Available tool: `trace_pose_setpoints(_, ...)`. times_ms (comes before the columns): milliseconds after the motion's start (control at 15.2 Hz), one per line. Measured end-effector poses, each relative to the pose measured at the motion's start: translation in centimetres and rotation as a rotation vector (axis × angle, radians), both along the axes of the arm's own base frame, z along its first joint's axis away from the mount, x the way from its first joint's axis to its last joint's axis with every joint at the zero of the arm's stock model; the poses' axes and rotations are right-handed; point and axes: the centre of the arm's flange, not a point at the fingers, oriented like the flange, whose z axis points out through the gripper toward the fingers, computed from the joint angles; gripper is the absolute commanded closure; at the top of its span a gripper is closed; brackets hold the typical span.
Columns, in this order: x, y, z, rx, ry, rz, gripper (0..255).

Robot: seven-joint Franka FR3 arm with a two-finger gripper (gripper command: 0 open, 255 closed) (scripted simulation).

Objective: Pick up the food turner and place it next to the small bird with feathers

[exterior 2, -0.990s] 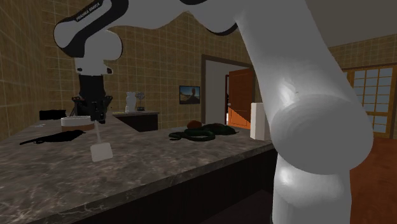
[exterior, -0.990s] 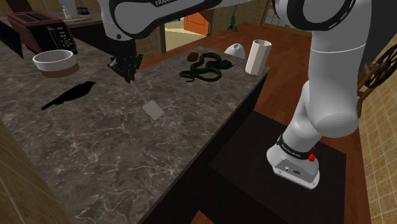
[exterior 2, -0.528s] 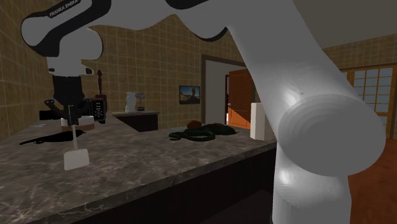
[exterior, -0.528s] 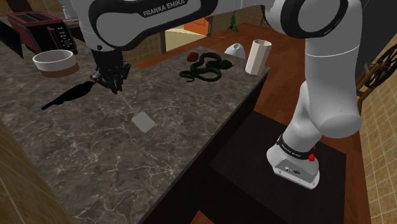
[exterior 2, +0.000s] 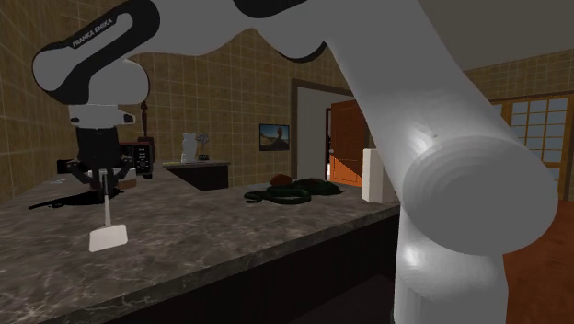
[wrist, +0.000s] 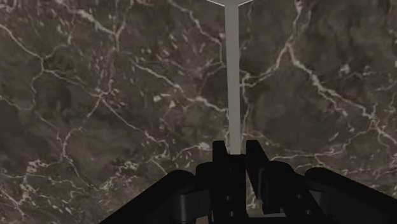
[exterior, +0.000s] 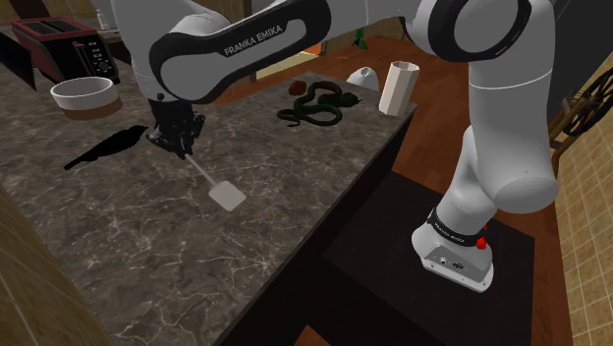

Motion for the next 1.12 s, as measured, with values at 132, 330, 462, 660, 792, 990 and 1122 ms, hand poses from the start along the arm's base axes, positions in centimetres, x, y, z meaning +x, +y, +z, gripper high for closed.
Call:
trace_pose_setpoints(132,0.0,0.0,-1.1,0.000,0.000,0.000,255)
trace_pose_setpoints(330,0.2,0.1,-2.7,0.000,0.000,0.000,255)
trace_pose_setpoints(462,0.1,0.0,-3.8,0.000,0.000,0.000,255)
trace_pose_setpoints(660,0.0,0.0,-5.5,0.000,-0.001,0.000,255)
trace_pose_setpoints(792,0.1,0.0,-5.8,0.000,0.000,0.000,255)
trace_pose_setpoints(990,0.1,0.0,-5.9,0.000,0.000,0.000,255)
trace_pose_setpoints(1122,0.1,0.0,-5.9,0.000,0.000,0.000,255)
